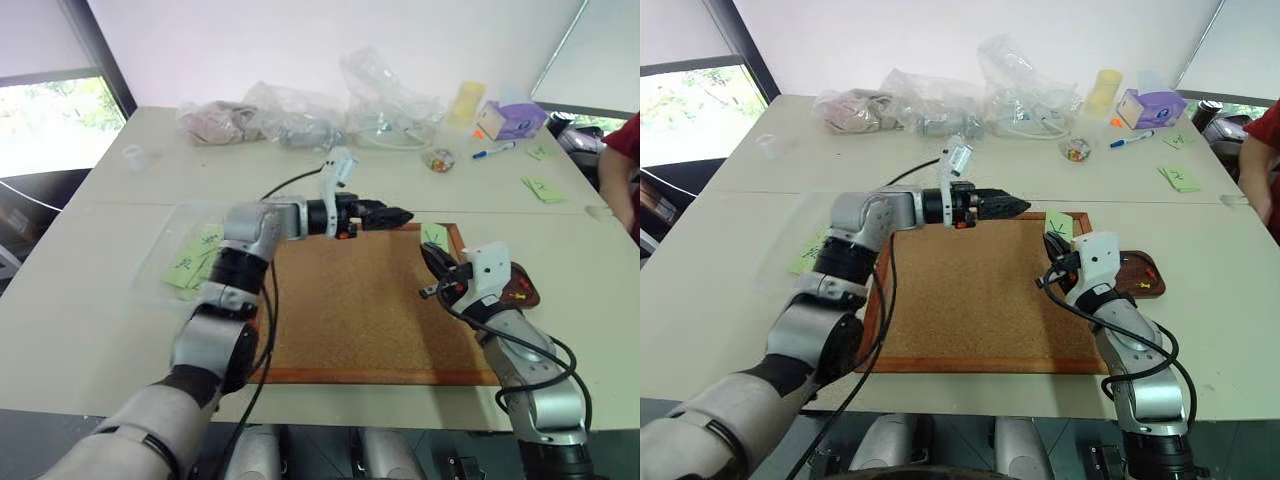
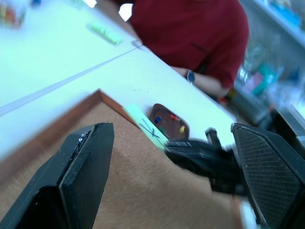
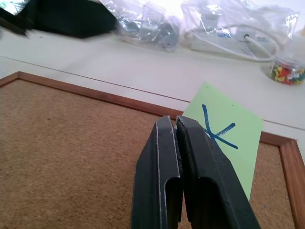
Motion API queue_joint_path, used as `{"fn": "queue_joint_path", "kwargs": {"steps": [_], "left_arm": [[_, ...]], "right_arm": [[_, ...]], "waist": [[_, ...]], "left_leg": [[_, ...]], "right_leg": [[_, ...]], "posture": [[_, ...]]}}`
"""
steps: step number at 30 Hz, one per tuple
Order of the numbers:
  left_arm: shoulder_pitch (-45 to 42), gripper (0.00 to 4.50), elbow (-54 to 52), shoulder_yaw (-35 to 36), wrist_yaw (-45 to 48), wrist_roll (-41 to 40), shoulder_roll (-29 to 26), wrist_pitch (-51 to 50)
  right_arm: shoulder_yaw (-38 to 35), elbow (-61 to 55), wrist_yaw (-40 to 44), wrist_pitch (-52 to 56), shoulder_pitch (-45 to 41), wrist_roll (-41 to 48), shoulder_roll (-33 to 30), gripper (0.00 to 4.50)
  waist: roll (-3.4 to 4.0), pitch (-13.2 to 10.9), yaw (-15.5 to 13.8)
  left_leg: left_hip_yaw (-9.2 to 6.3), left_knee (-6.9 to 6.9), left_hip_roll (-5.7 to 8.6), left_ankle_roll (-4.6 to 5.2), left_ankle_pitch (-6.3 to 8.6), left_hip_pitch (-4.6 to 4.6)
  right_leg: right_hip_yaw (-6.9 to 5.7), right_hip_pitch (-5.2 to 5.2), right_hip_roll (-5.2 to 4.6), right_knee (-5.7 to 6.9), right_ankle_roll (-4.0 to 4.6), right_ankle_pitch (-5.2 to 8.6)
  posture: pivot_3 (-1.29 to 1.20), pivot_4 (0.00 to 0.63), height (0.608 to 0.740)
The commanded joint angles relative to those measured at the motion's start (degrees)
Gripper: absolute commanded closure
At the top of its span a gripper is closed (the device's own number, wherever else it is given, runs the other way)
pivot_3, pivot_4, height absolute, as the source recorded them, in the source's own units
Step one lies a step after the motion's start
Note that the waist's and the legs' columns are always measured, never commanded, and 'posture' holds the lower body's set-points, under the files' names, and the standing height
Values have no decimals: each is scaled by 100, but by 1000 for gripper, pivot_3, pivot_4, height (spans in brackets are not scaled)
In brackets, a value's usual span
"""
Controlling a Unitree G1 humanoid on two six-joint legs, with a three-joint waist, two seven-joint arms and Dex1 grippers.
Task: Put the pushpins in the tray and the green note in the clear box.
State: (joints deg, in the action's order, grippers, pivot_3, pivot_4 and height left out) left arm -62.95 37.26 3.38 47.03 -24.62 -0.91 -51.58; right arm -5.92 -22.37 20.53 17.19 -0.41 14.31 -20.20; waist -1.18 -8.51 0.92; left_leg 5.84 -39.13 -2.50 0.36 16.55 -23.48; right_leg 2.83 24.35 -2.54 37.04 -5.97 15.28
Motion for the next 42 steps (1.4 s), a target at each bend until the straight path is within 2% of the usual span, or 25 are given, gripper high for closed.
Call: {"fn": "queue_joint_path", "kwargs": {"steps": [1,6,14,16,18,25,36,42], "left_arm": [[-560,49,988,390,-285,-162,210,146],[-1004,49,2208,640,-297,-87,458,678],[-1292,49,2934,674,-131,120,758,1267],[-1305,552,2999,642,-92,197,814,1368],[-1302,1256,3024,581,-15,296,852,1416],[-1238,4483,3073,505,24,581,880,1477],[-990,4483,3031,223,110,1054,844,1916],[-988,4483,3158,647,-78,786,732,1708]], "right_arm": [[61,-380,17,-20,-31,-119,-111,4500],[193,-515,-4,3,-56,-252,-143,4500],[323,-631,26,32,-50,-421,-188,4500],[338,-657,30,39,-37,-454,-192,4500],[350,-682,41,39,-18,-489,-203,4500],[372,-760,70,27,21,-598,-247,4500],[264,-914,-19,21,0,-595,-181,4500],[146,-1259,-214,222,-8,-355,50,4500]], "waist": [[-5,-4,-4],[-11,-10,-12],[-20,-20,-15],[-20,-20,-15],[-20,-20,-14],[-20,-20,-13],[-20,-20,-15],[-20,-20,-14]], "left_leg": [[0,1,1,0,0,-1],[0,2,4,0,0,-2],[1,2,4,-1,0,-3],[1,2,5,-1,0,-3],[1,2,5,-1,0,-4],[0,3,5,-1,0,-4],[0,3,5,-1,0,-3],[0,3,4,-1,0,-4]], "right_leg": [[0,0,0,-2,0,0],[0,0,-3,-3,-2,2],[0,2,-5,-4,-1,2],[0,2,-5,-5,-1,2],[0,2,-5,-5,-1,2],[0,2,-5,-4,-1,2],[0,2,-5,-4,-1,2],[0,3,-5,-3,-1,2]], "posture": [[0,150,737],[0,150,737],[0,150,737],[0,150,737],[0,150,737],[0,150,737],[0,150,737],[0,150,737]]}}
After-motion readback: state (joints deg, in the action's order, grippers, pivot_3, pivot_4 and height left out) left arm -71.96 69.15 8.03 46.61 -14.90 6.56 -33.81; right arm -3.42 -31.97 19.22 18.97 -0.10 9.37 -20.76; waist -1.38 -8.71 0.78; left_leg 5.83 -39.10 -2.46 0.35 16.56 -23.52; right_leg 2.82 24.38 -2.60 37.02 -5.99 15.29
